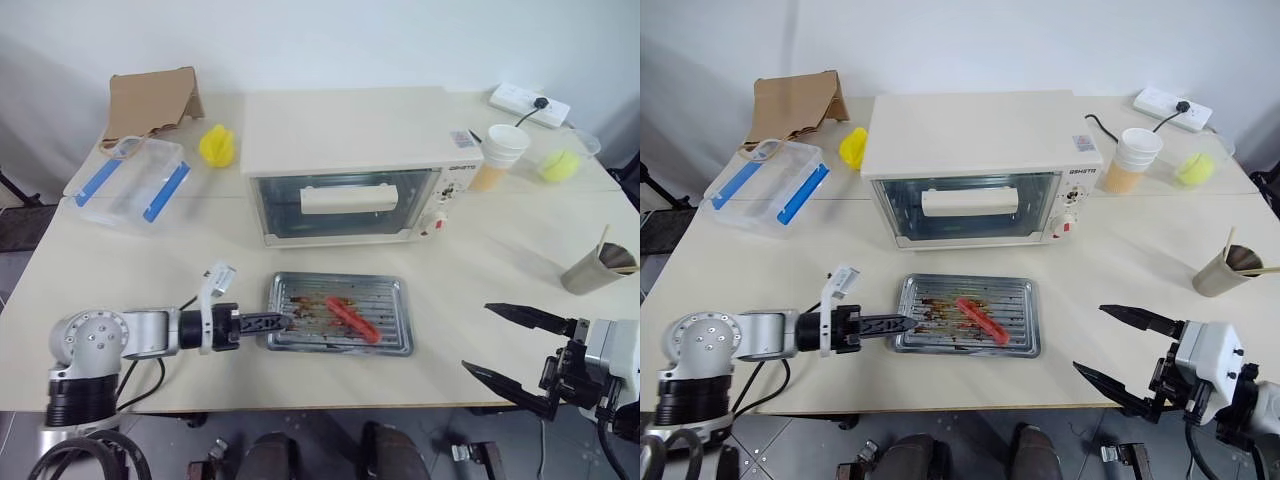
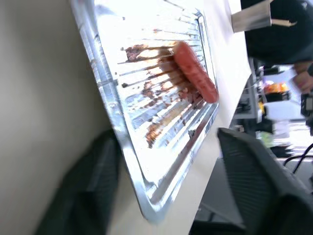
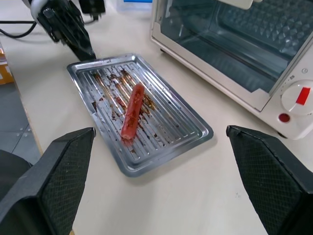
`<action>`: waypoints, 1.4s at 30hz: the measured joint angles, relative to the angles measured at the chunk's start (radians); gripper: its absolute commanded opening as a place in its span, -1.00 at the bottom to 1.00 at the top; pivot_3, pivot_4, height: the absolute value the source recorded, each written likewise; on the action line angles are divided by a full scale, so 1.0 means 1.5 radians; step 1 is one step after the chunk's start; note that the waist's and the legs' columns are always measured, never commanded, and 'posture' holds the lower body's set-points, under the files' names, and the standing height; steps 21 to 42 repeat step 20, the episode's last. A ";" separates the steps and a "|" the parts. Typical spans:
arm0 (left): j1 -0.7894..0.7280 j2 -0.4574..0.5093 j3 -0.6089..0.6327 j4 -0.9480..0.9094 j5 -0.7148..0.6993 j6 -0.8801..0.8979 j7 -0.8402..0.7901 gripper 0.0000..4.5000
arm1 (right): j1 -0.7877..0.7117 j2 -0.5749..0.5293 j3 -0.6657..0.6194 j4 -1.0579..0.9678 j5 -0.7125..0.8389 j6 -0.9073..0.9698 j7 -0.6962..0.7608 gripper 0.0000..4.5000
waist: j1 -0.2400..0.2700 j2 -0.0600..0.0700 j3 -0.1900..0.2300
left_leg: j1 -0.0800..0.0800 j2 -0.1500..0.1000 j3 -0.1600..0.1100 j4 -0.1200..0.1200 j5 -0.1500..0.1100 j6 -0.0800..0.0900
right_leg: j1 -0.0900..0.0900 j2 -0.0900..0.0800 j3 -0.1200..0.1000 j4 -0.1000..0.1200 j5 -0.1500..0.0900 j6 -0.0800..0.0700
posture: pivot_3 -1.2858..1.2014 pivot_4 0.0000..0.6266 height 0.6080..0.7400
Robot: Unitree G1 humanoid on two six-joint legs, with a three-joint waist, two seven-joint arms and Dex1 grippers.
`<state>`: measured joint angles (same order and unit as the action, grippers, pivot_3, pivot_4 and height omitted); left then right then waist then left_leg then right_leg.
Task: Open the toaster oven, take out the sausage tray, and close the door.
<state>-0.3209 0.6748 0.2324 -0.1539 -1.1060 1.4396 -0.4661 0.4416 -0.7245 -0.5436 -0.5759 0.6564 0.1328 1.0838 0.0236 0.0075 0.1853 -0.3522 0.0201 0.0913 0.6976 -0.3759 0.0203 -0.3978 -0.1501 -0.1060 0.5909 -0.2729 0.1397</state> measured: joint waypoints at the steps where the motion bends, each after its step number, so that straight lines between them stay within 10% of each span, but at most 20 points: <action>1: 0.013 0.028 -0.007 -0.005 0.023 -0.038 -0.038 0.98 | -0.002 0.000 0.003 0.003 -0.002 0.000 0.003 1.00 | 0.000 0.000 0.000 | 0.000 0.000 0.000 0.000 0.000 0.000 | 0.000 0.000 0.000 0.000 0.000 0.000 | 0.03 -0.52 1.00; 7: 0.125 0.186 -0.030 0.022 0.226 -0.429 -0.366 0.98 | -0.021 -0.001 0.020 0.040 -0.015 -0.017 0.025 1.00 | -0.001 0.000 0.000 | -0.003 0.002 0.005 -0.001 -0.001 -0.001 | -0.008 0.000 0.000 0.001 -0.001 -0.003 | 0.03 -0.52 1.00; 17: 0.237 0.136 0.079 0.145 0.402 -0.962 -0.529 0.98 | -0.086 -0.025 0.051 0.095 0.002 -0.002 0.077 1.00 | -0.001 -0.001 0.001 | -0.003 0.005 0.009 -0.001 -0.003 0.001 | -0.009 0.001 -0.003 0.002 -0.001 -0.002 | 0.03 -0.52 1.00; 42: 0.262 0.118 0.105 0.146 0.400 -0.980 -0.526 0.98 | -0.113 -0.026 0.067 0.113 -0.001 -0.011 0.090 1.00 | 0.000 -0.001 0.001 | -0.003 0.006 0.009 0.000 -0.004 0.002 | -0.009 0.000 -0.003 0.002 -0.001 -0.001 | 0.03 -0.52 1.00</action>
